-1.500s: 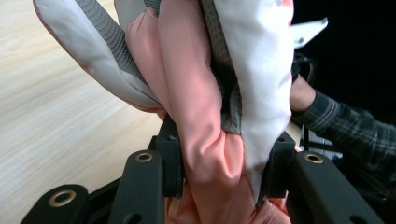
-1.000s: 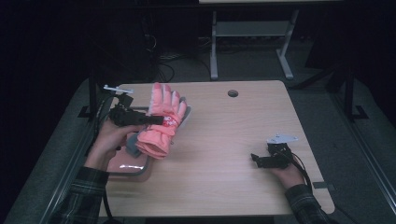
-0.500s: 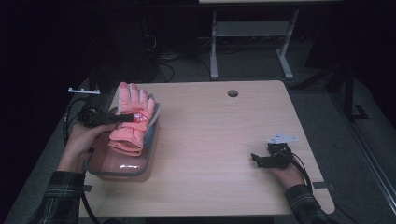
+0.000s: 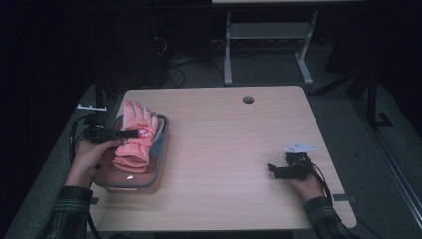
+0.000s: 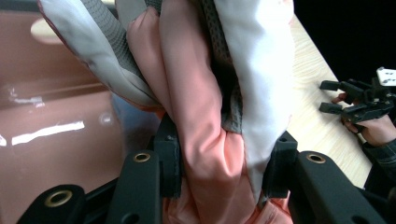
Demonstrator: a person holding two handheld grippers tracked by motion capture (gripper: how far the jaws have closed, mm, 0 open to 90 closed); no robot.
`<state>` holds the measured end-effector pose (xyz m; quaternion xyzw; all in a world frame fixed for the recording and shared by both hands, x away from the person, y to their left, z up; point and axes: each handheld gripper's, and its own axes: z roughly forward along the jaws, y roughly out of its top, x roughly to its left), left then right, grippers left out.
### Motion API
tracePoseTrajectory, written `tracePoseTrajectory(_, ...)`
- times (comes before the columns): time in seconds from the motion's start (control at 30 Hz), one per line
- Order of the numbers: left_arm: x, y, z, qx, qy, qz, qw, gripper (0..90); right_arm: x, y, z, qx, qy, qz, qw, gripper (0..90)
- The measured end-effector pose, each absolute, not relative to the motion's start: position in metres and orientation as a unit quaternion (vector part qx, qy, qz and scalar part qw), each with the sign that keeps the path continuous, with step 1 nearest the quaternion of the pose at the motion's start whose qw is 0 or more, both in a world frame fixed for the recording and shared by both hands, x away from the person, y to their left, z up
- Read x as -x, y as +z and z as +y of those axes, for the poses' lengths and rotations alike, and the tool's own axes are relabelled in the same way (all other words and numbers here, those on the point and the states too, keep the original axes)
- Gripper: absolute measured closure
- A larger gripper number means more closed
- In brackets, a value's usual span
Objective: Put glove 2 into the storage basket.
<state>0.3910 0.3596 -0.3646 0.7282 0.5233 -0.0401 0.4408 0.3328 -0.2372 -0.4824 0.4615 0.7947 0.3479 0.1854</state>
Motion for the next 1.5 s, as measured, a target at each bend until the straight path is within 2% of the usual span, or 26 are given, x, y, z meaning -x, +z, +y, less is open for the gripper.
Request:
tracePoseTrajectory(0.63,-0.401,-0.403,0.346,-0.742,-0.054,0.542,0.390,56.2,-0.333,-0.482,-0.237,-0.462,0.348,0.795,0.185,14.5)
tracePoseTrajectory(0.87,-0.401,-0.412,0.347,-0.737,-0.060,0.547,0.392,53.9,-0.333,-0.482,-0.237,-0.462,0.348,0.794,0.185,14.6)
tracePoseTrajectory(0.97,-0.401,-0.412,0.349,-0.733,-0.064,0.549,0.397,45.8,-0.333,-0.482,-0.237,-0.461,0.348,0.795,0.185,14.6)
tracePoseTrajectory(1.07,-0.402,-0.410,0.349,-0.733,-0.062,0.547,0.399,31.8,-0.333,-0.482,-0.237,-0.462,0.348,0.795,0.185,14.6)
tracePoseTrajectory(1.1,-0.402,-0.409,0.349,-0.734,-0.059,0.544,0.401,31.8,-0.333,-0.482,-0.237,-0.462,0.348,0.795,0.185,14.6)
tracePoseTrajectory(1.2,-0.402,-0.402,0.348,-0.742,-0.043,0.542,0.392,23.2,-0.333,-0.482,-0.237,-0.462,0.348,0.795,0.185,14.6)
tracePoseTrajectory(1.5,-0.396,-0.377,0.356,-0.748,0.003,0.529,0.400,18.4,-0.333,-0.482,-0.237,-0.462,0.348,0.794,0.185,14.6)
